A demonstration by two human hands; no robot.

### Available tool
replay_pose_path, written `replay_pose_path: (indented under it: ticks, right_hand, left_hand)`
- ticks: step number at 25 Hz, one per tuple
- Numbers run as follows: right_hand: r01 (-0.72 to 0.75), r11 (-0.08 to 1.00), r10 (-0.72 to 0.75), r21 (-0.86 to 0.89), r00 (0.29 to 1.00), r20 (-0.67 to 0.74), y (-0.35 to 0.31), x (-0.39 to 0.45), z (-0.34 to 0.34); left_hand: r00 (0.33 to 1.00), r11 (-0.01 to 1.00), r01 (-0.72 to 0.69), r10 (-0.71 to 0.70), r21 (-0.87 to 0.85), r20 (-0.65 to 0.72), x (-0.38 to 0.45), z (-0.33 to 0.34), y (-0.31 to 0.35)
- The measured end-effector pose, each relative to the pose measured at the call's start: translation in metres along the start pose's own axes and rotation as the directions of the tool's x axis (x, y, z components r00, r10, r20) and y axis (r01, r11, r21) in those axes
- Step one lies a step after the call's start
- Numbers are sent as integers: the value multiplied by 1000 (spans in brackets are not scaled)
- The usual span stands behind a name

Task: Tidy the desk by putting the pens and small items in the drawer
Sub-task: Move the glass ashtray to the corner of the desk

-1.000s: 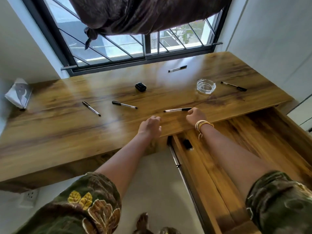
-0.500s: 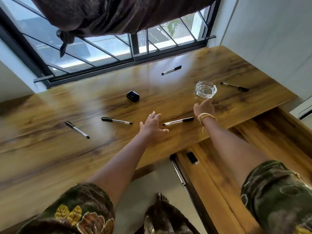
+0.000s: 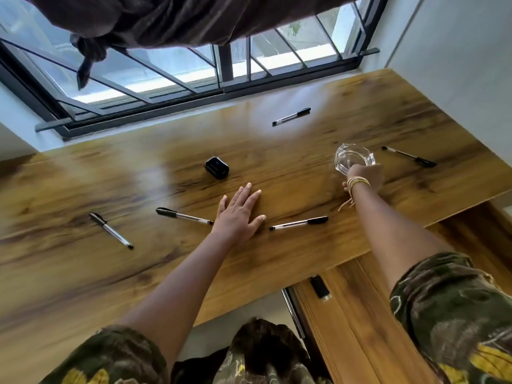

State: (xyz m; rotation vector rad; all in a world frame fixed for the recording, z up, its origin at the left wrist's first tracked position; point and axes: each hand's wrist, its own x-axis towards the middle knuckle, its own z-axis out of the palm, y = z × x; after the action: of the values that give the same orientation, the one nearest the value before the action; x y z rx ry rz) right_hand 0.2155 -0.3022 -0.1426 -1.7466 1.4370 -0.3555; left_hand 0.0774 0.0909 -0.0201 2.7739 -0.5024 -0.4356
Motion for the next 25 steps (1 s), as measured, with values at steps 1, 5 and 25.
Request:
replay_pose_path:
  ticks: [1, 5, 25]
  right_hand:
    - [15, 999, -15, 48, 1000, -4, -18, -51, -35]
    - [117, 984, -115, 138, 993, -17, -29, -96, -57]
    - [619, 693, -584, 370, 181, 791, -76, -413, -26]
  left_hand:
    - [1000, 1000, -7, 7, 11, 5, 0, 0, -1]
    - [999, 1000, -21, 20, 13, 32, 2, -6, -5]
    - [832, -199, 78, -527, -977, 174, -66, -86, -97]
